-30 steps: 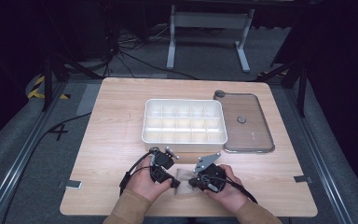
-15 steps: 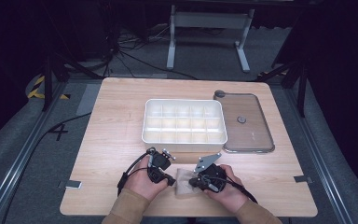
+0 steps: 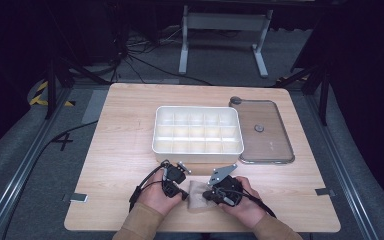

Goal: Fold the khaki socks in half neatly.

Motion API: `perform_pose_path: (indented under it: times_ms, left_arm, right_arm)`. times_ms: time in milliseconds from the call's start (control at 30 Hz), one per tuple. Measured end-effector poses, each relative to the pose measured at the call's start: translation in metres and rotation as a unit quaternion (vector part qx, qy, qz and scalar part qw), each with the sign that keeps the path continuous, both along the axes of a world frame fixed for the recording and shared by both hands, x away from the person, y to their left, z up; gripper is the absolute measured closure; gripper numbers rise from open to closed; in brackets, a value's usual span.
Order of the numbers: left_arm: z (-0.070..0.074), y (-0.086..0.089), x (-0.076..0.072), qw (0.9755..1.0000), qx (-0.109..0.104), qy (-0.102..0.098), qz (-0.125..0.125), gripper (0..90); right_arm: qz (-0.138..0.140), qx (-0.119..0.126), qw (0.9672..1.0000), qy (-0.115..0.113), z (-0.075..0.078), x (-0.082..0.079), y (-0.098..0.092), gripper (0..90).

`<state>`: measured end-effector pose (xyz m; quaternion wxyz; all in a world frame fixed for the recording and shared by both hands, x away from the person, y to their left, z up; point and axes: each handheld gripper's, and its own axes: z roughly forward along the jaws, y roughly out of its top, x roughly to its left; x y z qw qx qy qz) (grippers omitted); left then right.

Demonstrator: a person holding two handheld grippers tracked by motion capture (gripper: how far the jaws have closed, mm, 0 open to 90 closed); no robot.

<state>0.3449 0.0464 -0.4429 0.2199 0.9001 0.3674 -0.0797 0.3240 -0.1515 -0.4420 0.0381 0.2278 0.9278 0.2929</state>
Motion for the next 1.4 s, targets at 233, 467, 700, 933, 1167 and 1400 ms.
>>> perform_pose_path:
  times_ms: [233, 467, 700, 933, 1167, 1400]
  left_arm:
    - [0.004, -0.006, -0.004, 0.9998, -0.009, -0.013, -0.016, 86.7]
    - [0.011, -0.013, -0.010, 0.9985, -0.020, -0.037, -0.034, 86.5]
    - [0.016, -0.023, -0.016, 0.9955, -0.032, -0.062, -0.064, 87.1]
    - [0.017, -0.026, -0.018, 0.9949, -0.031, -0.070, -0.065, 87.6]
    - [0.017, -0.026, -0.018, 0.9956, -0.016, -0.068, -0.062, 87.1]
    - [0.016, -0.023, -0.016, 0.9966, -0.014, -0.058, -0.056, 85.2]
  right_arm:
    - [0.000, 0.000, 1.0000, -0.001, 0.000, 0.000, 0.000, 89.4]
    - [-0.001, 0.000, 1.0000, -0.003, 0.000, 0.000, 0.000, 89.4]
    - [-0.004, 0.008, 0.9999, 0.010, 0.000, 0.000, -0.001, 89.3]
    - [-0.010, 0.012, 0.9998, 0.015, -0.001, 0.000, -0.001, 89.2]
    - [-0.004, 0.013, 0.9998, 0.011, 0.000, -0.001, 0.000, 89.5]
    - [-0.004, 0.018, 0.9998, 0.011, 0.006, -0.001, -0.003, 89.2]
